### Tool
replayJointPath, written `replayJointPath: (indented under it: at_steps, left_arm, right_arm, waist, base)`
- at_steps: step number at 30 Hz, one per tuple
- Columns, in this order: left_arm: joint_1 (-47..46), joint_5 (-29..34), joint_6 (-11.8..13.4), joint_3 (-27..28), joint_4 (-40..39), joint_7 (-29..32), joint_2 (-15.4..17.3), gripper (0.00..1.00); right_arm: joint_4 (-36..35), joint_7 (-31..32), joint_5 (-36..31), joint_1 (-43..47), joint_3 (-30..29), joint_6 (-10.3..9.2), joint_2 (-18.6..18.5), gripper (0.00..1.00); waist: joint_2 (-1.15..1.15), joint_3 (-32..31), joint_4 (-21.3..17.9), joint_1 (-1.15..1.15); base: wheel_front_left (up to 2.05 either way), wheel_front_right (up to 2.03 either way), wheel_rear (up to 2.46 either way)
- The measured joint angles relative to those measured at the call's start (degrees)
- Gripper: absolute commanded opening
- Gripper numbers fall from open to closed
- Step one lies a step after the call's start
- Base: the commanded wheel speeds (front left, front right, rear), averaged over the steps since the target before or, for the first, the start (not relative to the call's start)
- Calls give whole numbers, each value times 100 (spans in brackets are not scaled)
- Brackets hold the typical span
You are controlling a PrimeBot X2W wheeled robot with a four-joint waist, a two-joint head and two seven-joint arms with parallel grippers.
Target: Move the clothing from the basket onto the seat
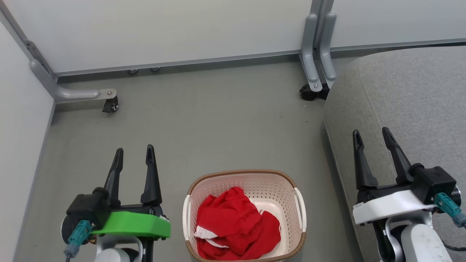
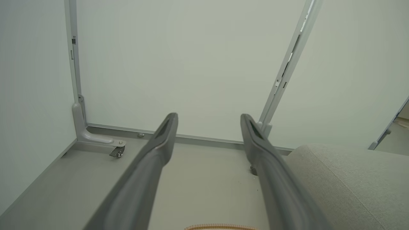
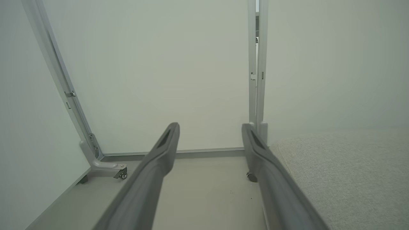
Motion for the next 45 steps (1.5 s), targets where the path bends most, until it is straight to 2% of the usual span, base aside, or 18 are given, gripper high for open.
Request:
replayJointPath:
  at_steps: [9, 14, 16, 18, 24, 30, 35, 45]
  left_arm:
    - [23, 655, 131, -207, 143, -121, 45, 100]
    - [24, 825, 79, -420, 189, -174, 90, 100]
    - [29, 837, 85, -392, 203, -190, 88, 100]
    - [60, 754, 78, -336, 204, -221, 76, 100]
    - [98, 680, -175, -164, 227, -280, 37, 100]
    - [180, 300, -261, -42, 332, -353, 24, 100]
    - [201, 404, -260, -97, 367, -408, 24, 100]
    - [206, 638, -121, -141, 364, -457, 24, 100]
  right_arm:
    - [45, -109, -630, 29, 85, 0, -4, 100]
    - [34, -175, -781, 34, 104, 1, -7, 100]
    - [46, -186, -620, 46, 116, 1, -8, 100]
    - [78, -223, -175, 76, 69, 1, -12, 100]
    - [129, -279, 76, 149, 272, 3, -10, 100]
    - [129, -355, 363, 236, 344, 2, -15, 100]
    - [162, -404, 570, 267, 328, 2, -16, 100]
    - [185, -459, 412, 276, 391, 2, -19, 100]
  waist:
    - [0, -17, 9, 0]
    - [0, -20, 25, 0]
    - [0, -22, 33, 0]
    - [0, -27, 43, 0]
    - [0, -42, 68, 0]
    - [0, -42, 56, 0]
    - [0, -56, 36, 0]
    - [0, -61, 51, 0]
  base:
    - [0, 0, 0]
    - [0, 0, 0]
    - [0, 0, 0]
    - [0, 0, 0]
    - [0, 0, 0]
    - [0, 0, 0]
    - [0, 0, 0]
    - [0, 0, 0]
